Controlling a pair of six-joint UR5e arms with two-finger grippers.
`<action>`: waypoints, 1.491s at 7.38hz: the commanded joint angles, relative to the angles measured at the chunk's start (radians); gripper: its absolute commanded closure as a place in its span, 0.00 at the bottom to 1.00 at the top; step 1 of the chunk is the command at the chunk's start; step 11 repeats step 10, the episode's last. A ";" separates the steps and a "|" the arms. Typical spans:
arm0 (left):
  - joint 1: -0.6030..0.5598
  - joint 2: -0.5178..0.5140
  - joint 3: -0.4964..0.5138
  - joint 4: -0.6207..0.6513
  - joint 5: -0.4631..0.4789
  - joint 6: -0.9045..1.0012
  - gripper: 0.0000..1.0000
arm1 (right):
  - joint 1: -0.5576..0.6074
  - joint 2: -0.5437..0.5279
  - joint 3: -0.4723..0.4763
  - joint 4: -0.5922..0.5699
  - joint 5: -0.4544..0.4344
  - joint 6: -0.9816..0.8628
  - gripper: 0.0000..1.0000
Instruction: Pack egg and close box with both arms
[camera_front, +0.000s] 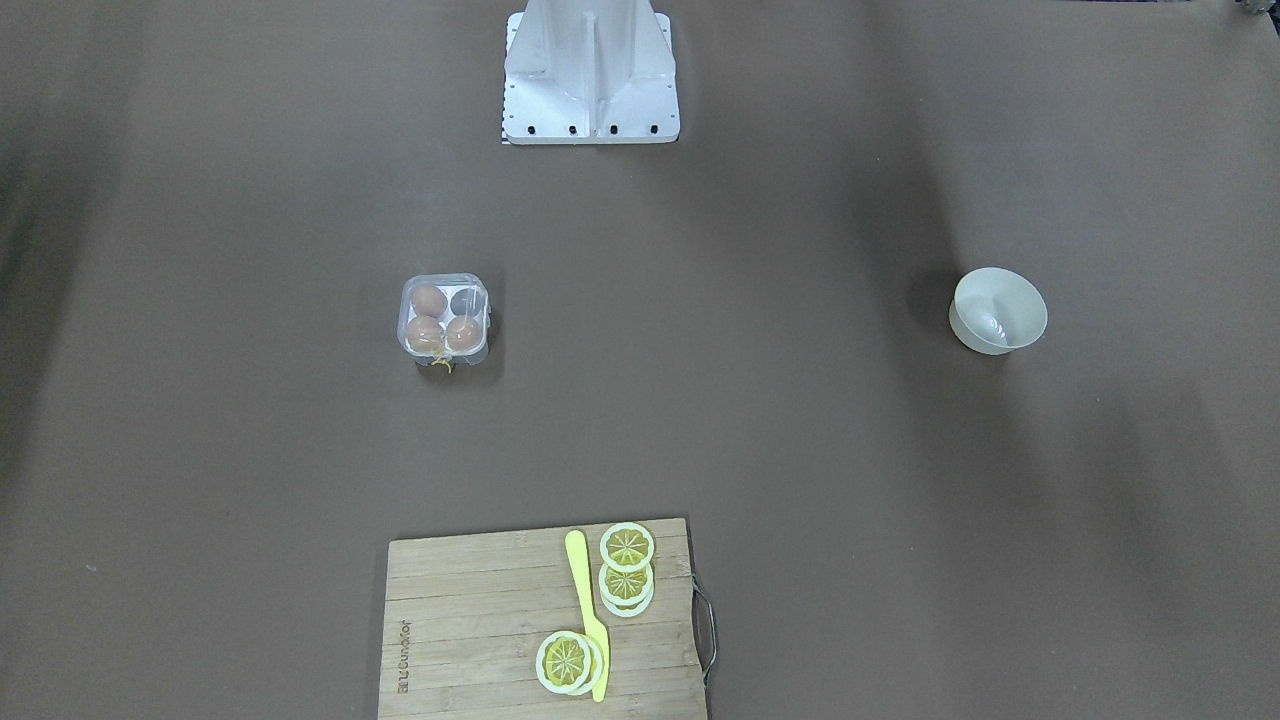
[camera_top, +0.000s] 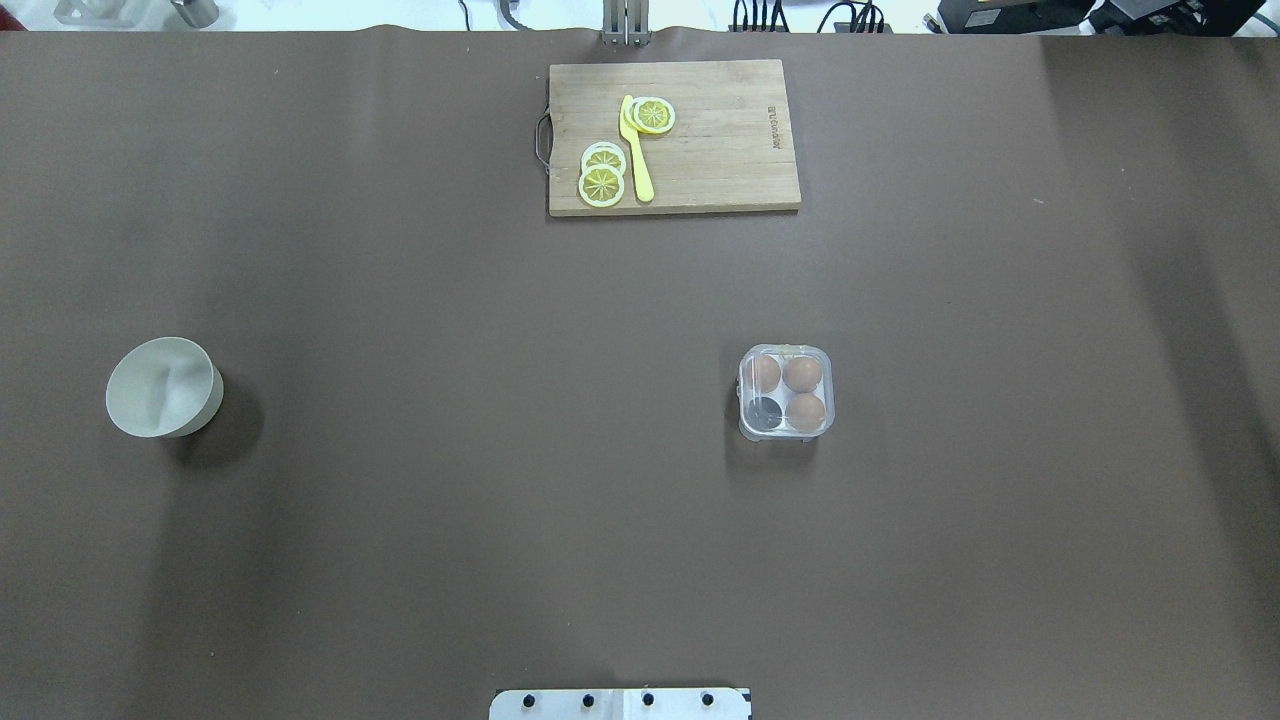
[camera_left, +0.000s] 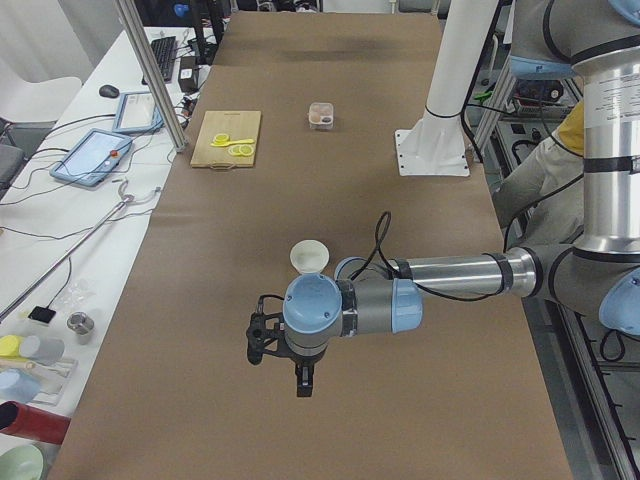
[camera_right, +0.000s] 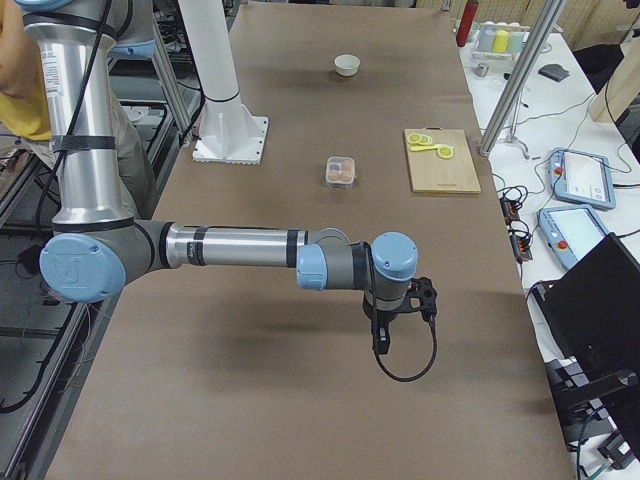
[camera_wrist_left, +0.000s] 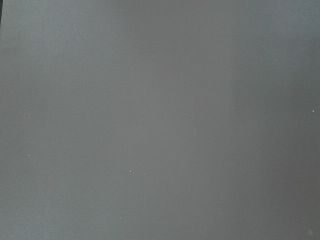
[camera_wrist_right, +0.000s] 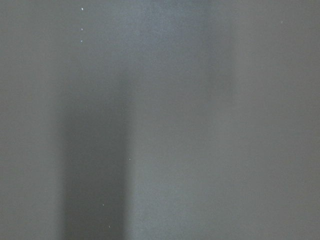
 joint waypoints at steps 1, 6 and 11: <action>-0.002 0.002 0.001 0.000 0.000 -0.003 0.03 | -0.009 0.006 -0.003 0.004 -0.009 0.000 0.00; -0.002 0.002 0.001 0.001 0.003 0.000 0.03 | -0.015 0.006 -0.010 0.010 -0.051 -0.001 0.00; -0.002 0.002 -0.001 0.000 0.001 -0.003 0.03 | -0.015 0.004 -0.008 0.012 -0.046 0.000 0.00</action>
